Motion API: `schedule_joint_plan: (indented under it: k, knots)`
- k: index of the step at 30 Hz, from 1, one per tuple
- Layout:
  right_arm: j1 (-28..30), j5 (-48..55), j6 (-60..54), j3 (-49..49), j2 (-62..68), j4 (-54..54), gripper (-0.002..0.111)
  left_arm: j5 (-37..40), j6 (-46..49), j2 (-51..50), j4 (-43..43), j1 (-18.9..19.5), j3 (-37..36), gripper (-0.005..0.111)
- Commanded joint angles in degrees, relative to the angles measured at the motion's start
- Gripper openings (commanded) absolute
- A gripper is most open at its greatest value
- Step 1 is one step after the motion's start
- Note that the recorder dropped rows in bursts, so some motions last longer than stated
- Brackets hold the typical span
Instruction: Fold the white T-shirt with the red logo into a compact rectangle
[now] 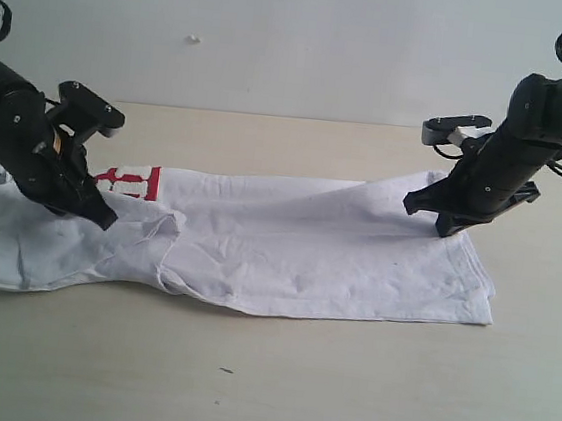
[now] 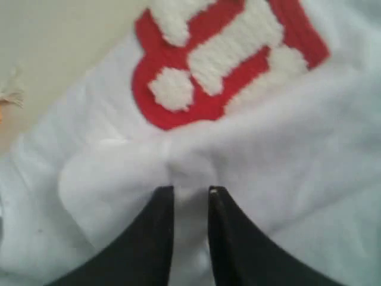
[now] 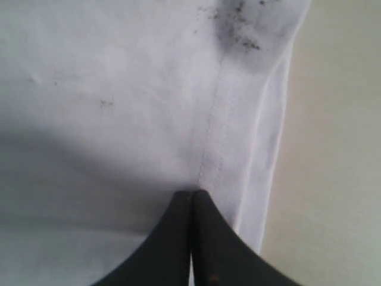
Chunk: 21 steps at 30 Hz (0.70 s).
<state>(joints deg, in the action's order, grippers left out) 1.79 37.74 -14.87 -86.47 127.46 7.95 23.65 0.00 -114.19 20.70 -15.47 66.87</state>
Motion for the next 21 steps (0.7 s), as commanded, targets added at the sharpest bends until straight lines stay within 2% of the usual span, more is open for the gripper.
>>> schedule_joint_plan:
  k: [1, 6, 9, 11, 12, 15, 17, 21]
  knots:
    - [0.14, 0.16, -0.55, 0.52, -0.29, 0.45, 0.000, -1.67, -3.11, -0.82, 2.65, 1.39, 2.27, 0.024]
    - [0.14, 0.27, -0.55, 0.52, -0.29, 0.45, 0.000, -0.55, -3.78, -1.14, 2.65, 1.82, 3.09, 0.024]
    - [0.14, 0.09, -0.55, 0.52, -0.29, 0.45, 0.000, -0.15, -14.12, 0.83, 1.43, 2.77, 4.18, 0.025]
    - [0.14, 0.09, -0.55, 0.52, -0.29, 0.45, 0.000, 1.10, -14.92, 1.66, -3.02, 4.19, 5.17, 0.028]
    - [0.14, 0.09, -0.55, 0.52, -0.29, 0.45, 0.000, 2.22, -10.01, 2.03, -9.93, 5.50, 5.41, 0.038]
    - [0.14, 0.10, -0.55, 0.52, -0.29, 0.59, 0.000, 3.97, -2.72, 1.63, -17.96, 7.45, 5.41, 0.051]
    - [0.14, 0.22, -0.55, 0.52, -0.07, 0.59, 0.000, 4.92, 0.77, 1.10, -23.38, 9.92, 5.41, 0.054]
    - [0.14, 0.22, -0.88, 0.52, 0.73, 0.59, 0.000, 4.99, 12.11, 0.34, -34.11, 11.53, 5.41, 0.054]
